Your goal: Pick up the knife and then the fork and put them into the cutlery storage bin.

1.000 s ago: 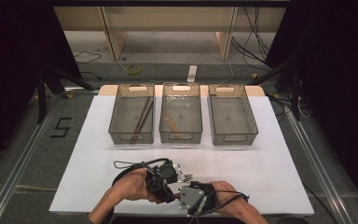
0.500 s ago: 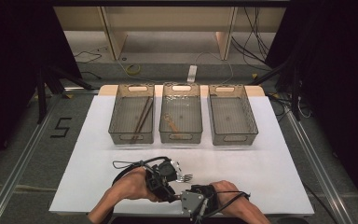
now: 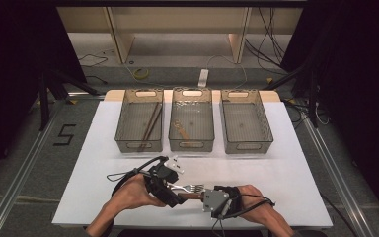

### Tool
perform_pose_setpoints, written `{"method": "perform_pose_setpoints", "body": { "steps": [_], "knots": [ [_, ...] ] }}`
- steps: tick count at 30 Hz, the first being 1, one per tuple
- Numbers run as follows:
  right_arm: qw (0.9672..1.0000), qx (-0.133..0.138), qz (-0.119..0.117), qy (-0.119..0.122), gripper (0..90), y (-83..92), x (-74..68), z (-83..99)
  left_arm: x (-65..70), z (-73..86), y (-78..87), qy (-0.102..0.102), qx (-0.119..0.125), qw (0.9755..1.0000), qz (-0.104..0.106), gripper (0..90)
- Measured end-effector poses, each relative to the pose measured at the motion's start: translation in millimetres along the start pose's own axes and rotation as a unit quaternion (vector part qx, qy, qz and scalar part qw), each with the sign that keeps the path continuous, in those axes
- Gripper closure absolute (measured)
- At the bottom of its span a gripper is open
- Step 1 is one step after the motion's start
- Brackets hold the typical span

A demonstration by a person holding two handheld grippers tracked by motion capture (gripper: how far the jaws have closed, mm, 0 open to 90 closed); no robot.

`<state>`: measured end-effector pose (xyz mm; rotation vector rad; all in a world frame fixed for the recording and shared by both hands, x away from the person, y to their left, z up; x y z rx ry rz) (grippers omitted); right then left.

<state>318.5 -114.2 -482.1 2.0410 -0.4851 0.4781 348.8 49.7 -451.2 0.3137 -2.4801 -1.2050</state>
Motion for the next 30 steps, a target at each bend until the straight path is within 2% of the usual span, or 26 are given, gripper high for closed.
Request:
{"method": "perform_pose_setpoints", "body": {
  "steps": [1, 4, 9, 14, 17, 20, 24, 27, 29, 30],
  "knots": [
    [1.0, -0.004, 0.002, -0.006, 77.3, 0.5, 2.2, 2.7, -1.3, -0.3, 1.9, 0.001, 0.014, 0.9999, -0.006, 23.3],
    [0.9996, -0.007, 0.017, -0.021, 77.3, 1.9, 10.9, 9.5, -6.8, 2.1, 5.8, -0.008, 0.023, 0.9994, -0.024, 23.2],
    [0.998, -0.015, 0.027, -0.055, 77.3, 5.5, 24.6, 19.8, -18.7, 10.9, 11.9, 0.005, 0.058, 0.9974, -0.043, 22.8],
    [0.993, -0.013, 0.042, -0.109, 77.3, 11.7, 42.4, 27.5, -29.6, 18.6, 16.0, 0.02, 0.088, 0.9938, -0.065, 21.3],
    [0.9878, -0.013, 0.045, -0.149, 77.3, 12.7, 52.7, 29.3, -34.9, 25.2, 18.2, 0.03, 0.092, 0.9927, -0.072, 20.3],
    [0.9809, -0.014, 0.05, -0.187, 77.2, 15.3, 69.4, 33.4, -38.3, 30.8, 22.0, 0.036, 0.1, 0.991, -0.082, 19.3],
    [0.9687, -0.008, 0.049, -0.243, 77.2, 20.3, 93.5, 37.5, -43.8, 36.2, 25.5, 0.053, 0.12, 0.9873, -0.089, 17.2],
    [0.9597, -0.006, 0.051, -0.276, 77.2, 23.3, 110.5, 39.2, -45.4, 37.6, 29.1, 0.057, 0.131, 0.9852, -0.095, 16.8],
    [0.9547, -0.004, 0.053, -0.293, 77.2, 24.9, 121.4, 39.9, -45.5, 37.8, 31.6, 0.06, 0.143, 0.9831, -0.097, 16.4],
    [0.953, -0.003, 0.053, -0.298, 77.2, 25.3, 126.8, 40.3, -45.6, 38.3, 32.5, 0.061, 0.145, 0.9829, -0.096, 16.4]
  ]
}}
Point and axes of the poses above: each handheld gripper's, and its own axes: y roughly backward along the jaws, z roughly out of its underside, x roughly to its right, the point moved 5 cm from there along -y, roughly forward along the jaws, and after that the axes turned 7 degrees about z, right-handed, at the moved point
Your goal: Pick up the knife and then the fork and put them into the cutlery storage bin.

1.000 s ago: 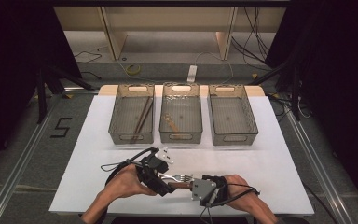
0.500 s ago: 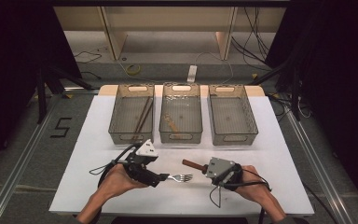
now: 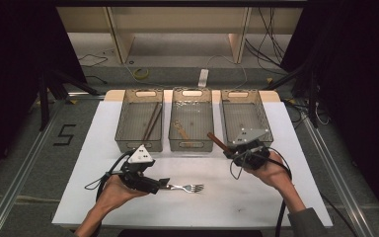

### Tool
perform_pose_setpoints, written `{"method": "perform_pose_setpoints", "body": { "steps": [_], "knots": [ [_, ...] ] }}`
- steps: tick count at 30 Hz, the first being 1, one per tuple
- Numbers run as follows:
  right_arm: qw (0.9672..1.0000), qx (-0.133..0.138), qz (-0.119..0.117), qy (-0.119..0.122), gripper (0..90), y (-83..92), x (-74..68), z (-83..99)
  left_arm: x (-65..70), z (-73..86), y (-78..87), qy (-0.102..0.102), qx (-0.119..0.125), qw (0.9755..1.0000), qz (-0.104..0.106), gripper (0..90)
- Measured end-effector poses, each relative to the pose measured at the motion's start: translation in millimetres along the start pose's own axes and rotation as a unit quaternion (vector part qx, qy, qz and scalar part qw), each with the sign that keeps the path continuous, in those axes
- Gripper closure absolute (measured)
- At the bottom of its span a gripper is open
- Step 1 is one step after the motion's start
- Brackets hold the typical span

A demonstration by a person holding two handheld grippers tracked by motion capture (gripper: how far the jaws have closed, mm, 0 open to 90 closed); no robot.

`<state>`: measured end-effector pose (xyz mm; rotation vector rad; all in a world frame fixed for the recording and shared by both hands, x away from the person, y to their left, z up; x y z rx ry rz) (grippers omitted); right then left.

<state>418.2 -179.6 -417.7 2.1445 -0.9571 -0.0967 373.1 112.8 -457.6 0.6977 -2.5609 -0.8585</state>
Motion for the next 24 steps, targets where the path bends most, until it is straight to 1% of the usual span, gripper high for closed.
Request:
{"method": "perform_pose_setpoints", "body": {
  "steps": [2, 5, 8, 9, 13, 15, 17, 19, 22, 23, 24],
  "knots": [
    [0.9999, -0.003, 0.002, -0.014, 77.2, -0.9, 8.6, -5.2, -0.8, 1.1, 0.7, 0.002, 0.001, 1.0, -0.003, 15.9],
    [0.9994, -0.002, 0.01, -0.033, 77.2, -3.6, 21.1, -12.9, -3.3, 3.7, 1.2, 0.002, -0.004, 0.9999, -0.012, 15.5],
    [0.9987, -0.001, 0.016, -0.049, 77.2, -6.0, 32.0, -20.5, -6.1, 5.7, 3.3, 0.012, -0.001, 0.9998, -0.015, 15.5],
    [0.9985, 0.0, 0.018, -0.052, 77.2, -6.9, 35.6, -22.9, -6.4, 6.3, 3.8, 0.014, -0.001, 0.9998, -0.014, 15.5],
    [0.9974, -0.003, 0.028, -0.067, 77.2, -12.1, 49.7, -30.7, -6.6, 8.2, 4.0, 0.011, -0.007, 0.9998, -0.015, 15.5],
    [0.9971, 0.004, 0.032, -0.07, 77.2, -15.1, 57.0, -34.5, -6.0, 8.7, 3.0, 0.009, -0.01, 0.9998, -0.016, 15.5],
    [0.9962, 0.0, 0.036, -0.079, 77.2, -18.7, 63.5, -37.7, -5.4, 8.8, 2.4, 0.008, -0.009, 0.9998, -0.015, 15.5],
    [0.9957, -0.002, 0.041, -0.083, 77.2, -22.4, 69.7, -40.9, -5.7, 8.7, 3.3, 0.006, -0.01, 0.9998, -0.015, 15.5],
    [0.9946, -0.004, 0.045, -0.093, 77.2, -26.8, 78.8, -45.7, -6.0, 8.1, 4.6, 0.01, -0.001, 0.9998, -0.015, 15.5],
    [0.9943, -0.005, 0.047, -0.096, 77.2, -28.5, 81.6, -47.0, -6.1, 8.0, 5.3, 0.01, -0.001, 0.9999, -0.012, 15.5],
    [0.994, -0.008, 0.049, -0.098, 77.2, -30.3, 84.4, -48.0, -5.8, 7.9, 5.4, 0.013, 0.003, 0.9998, -0.011, 15.5]
  ]
}}
Point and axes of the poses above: each handheld gripper's, and its own axes: y roughly backward along the jaws, z roughly out of its underside, x roughly to its right, the point moved 5 cm from there along -y, roughly forward along the jaws, and after that the axes turned 7 degrees about z, right-handed, at the moved point
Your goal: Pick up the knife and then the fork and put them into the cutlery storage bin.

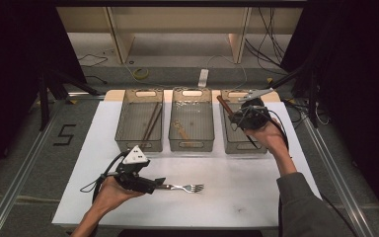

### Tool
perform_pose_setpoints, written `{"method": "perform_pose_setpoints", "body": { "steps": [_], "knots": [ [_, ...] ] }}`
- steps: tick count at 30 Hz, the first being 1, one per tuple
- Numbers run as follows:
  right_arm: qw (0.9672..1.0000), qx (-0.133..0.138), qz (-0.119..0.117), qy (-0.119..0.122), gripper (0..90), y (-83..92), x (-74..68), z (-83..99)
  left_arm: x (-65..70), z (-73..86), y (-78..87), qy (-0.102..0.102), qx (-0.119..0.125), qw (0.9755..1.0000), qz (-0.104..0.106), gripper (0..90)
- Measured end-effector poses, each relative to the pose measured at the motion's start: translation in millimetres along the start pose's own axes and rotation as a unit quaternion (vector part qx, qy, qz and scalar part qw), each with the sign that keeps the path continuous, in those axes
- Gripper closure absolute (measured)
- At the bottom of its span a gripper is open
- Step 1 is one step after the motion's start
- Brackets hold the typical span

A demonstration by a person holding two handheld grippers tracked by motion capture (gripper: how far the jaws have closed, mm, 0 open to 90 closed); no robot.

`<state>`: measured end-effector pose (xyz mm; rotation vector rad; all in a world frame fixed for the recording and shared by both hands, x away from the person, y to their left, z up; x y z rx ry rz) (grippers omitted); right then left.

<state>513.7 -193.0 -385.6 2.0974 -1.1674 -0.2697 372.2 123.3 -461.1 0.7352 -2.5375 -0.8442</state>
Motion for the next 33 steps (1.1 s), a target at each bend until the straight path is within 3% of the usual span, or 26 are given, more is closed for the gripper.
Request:
{"method": "perform_pose_setpoints", "body": {
  "steps": [16, 26, 33],
  "knots": [
    [0.9972, -0.019, 0.035, -0.063, 77.2, -34.0, 34.5, -7.2, -0.6, 0.0, 1.4, 0.008, 0.005, 1.0, 0.002, 15.2],
    [0.994, -0.031, 0.058, -0.088, 77.2, -48.5, 48.5, -5.2, -0.6, -1.0, 2.4, 0.007, 0.009, 0.9999, 0.002, 15.2],
    [0.9919, -0.048, 0.063, -0.1, 77.1, -57.1, 49.9, 2.4, -0.6, -1.2, 2.4, 0.008, 0.009, 0.9999, 0.002, 15.2]
  ]
}}
Point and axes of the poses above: each handheld gripper's, and its own axes: y roughly backward along the jaws, z roughly out of its underside, x roughly to its right, the point moved 5 cm from there along -y, roughly forward along the jaws, and after that the axes turned 7 degrees about z, right-handed, at the moved point
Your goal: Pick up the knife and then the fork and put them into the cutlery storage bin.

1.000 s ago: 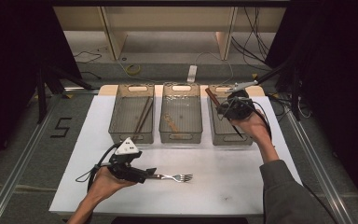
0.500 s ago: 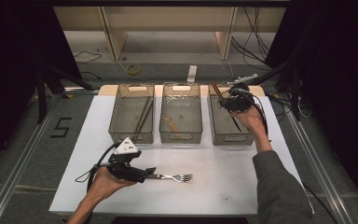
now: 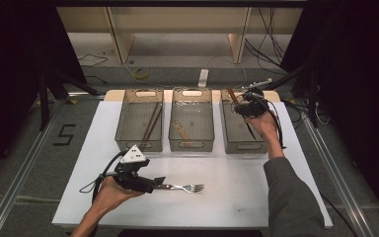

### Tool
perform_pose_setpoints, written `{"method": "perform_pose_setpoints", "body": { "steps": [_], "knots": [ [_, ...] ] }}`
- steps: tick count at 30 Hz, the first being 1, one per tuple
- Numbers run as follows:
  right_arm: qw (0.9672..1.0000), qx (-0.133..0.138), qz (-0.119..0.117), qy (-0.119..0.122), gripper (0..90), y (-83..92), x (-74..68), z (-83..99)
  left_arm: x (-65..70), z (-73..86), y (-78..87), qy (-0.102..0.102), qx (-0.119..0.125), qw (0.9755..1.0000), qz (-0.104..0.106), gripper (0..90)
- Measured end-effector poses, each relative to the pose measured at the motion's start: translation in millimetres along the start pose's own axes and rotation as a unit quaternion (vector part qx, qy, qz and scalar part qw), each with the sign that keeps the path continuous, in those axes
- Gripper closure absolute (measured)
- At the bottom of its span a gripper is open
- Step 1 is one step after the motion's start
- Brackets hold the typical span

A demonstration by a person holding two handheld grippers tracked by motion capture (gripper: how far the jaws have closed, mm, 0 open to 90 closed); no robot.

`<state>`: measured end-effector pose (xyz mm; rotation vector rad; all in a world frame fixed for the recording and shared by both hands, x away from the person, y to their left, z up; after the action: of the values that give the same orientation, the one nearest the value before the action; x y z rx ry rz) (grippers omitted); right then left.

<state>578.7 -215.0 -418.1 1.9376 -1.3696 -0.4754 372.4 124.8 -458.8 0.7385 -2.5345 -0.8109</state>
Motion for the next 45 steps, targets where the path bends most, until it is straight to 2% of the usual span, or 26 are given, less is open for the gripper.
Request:
{"method": "perform_pose_setpoints", "body": {
  "steps": [2, 7, 9, 11, 15, 21, 27, 30, 34, 38, 41, 45],
  "knots": [
    [0.9999, -0.007, 0.008, -0.002, 77.0, -2.1, 0.0, 1.3, 0.2, 0.1, -0.4, 0.001, 0.0, 1.0, 0.001, 15.2],
    [0.9997, -0.016, 0.01, -0.014, 75.7, -7.1, 0.3, 5.3, -0.2, 0.1, -0.2, 0.002, -0.001, 1.0, 0.0, 15.2],
    [0.9995, -0.024, 0.006, -0.021, 63.6, -9.0, -0.3, 7.0, -0.3, -0.1, -0.1, 0.003, 0.001, 1.0, -0.002, 15.2],
    [0.9992, -0.032, 0.011, -0.019, 59.6, -9.0, -0.3, 7.6, -0.5, -0.3, 0.3, 0.004, 0.002, 1.0, -0.002, 15.2],
    [0.9996, -0.02, 0.004, -0.02, 52.5, -1.1, -0.4, 5.1, -1.7, -0.1, 0.6, 0.003, 0.0, 1.0, -0.004, 15.2],
    [0.9999, -0.004, -0.015, 0.002, 45.5, 18.1, -6.0, 5.7, -3.1, 0.3, 0.5, 0.008, -0.002, 1.0, -0.004, 15.2],
    [0.9989, 0.021, -0.024, 0.034, 39.2, 36.1, -23.8, 10.0, -3.5, 0.8, -0.4, 0.007, -0.006, 0.9999, -0.005, 15.2],
    [0.9976, 0.03, -0.04, 0.049, 37.6, 43.3, -34.7, 15.5, -4.2, 0.9, -0.3, 0.007, -0.009, 0.9999, -0.007, 15.2],
    [0.9951, 0.049, -0.066, 0.056, 36.0, 56.5, -48.7, 24.1, -5.9, 0.5, -0.8, 0.008, -0.011, 0.9999, -0.01, 15.2],
    [0.9925, 0.054, -0.084, 0.071, 34.3, 68.8, -61.7, 38.5, -7.1, 1.1, -1.9, 0.003, -0.022, 0.9997, -0.012, 15.2],
    [0.9903, 0.065, -0.099, 0.072, 33.8, 76.5, -69.0, 50.7, -6.5, 2.1, -4.0, 0.0, -0.033, 0.9993, -0.017, 15.2],
    [0.9881, 0.074, -0.111, 0.076, 33.2, 84.5, -76.0, 66.7, -4.1, 1.2, -6.1, -0.004, -0.04, 0.9991, -0.013, 15.2]
  ]
}}
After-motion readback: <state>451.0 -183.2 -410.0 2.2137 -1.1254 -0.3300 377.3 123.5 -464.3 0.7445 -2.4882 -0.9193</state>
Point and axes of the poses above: each handheld gripper's, and its own axes: y roughly backward along the jaws, z roughly out of its underside, x roughly to its right, the point moved 5 cm from there along -y, roughly forward along the jaws, and after that the axes turned 7 degrees about z, right-handed, at the moved point
